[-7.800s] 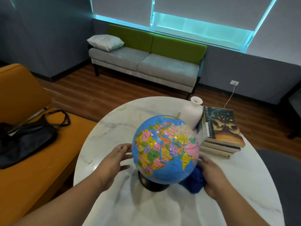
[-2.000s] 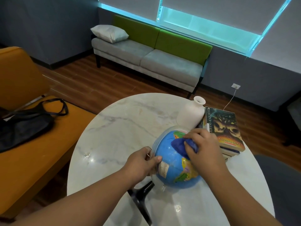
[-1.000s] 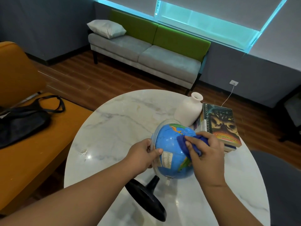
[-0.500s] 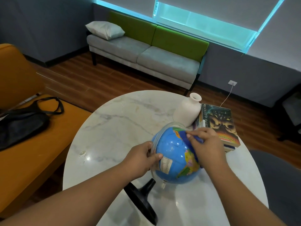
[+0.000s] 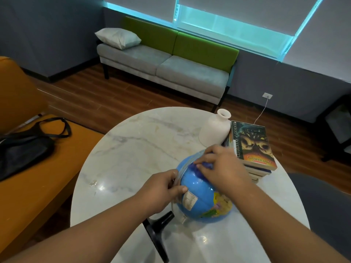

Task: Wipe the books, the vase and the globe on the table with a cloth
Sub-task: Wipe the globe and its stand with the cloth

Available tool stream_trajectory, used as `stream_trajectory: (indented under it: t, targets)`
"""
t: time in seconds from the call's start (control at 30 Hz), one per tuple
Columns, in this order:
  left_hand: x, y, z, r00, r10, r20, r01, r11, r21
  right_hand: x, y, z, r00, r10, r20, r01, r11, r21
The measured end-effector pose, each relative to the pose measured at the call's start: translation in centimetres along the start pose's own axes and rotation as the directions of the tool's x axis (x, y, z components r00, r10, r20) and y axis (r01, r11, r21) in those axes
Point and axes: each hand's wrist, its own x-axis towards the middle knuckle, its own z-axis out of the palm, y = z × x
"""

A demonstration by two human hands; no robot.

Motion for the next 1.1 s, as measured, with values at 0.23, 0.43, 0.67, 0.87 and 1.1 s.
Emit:
stream_trajectory:
  t: [0.23,0.43,0.67,0.87,1.1]
  targets:
    - [-0.6,-0.8,-0.1,0.997,-0.067,-0.032,0.063,0.991,-0.116,0.0,4.9,-0.3,0.92,0.387,0.059,-0.388,0.88,0.275]
    - [-0.6,-0.3,0.0,0.993,-0.115,0.024,0.118,0.97,-0.215,-2.5,6.1,-0.3,0.886,0.449,0.113,-0.45,0.776,0.441]
    - [-0.7,-0.1,0.6,0.987,-0.147,0.058,0.157,0.944,-0.292,-5.5,0.4,-0.2,0.981,-0.115,-0.157,0.112,0.993,-0.03]
    - [-0.9,0.0,0.5,0.987,-0.106,0.118,0.137,0.942,-0.306,-5.8,1.1,-0.2,0.982,-0.105,-0.159,0.116,0.991,0.061]
    - [-1.0,0.2,1.9,0.992,-0.085,0.096,0.111,0.946,-0.305,-4.9,3.7,-1.1,0.961,0.255,-0.111,-0.246,0.965,0.089]
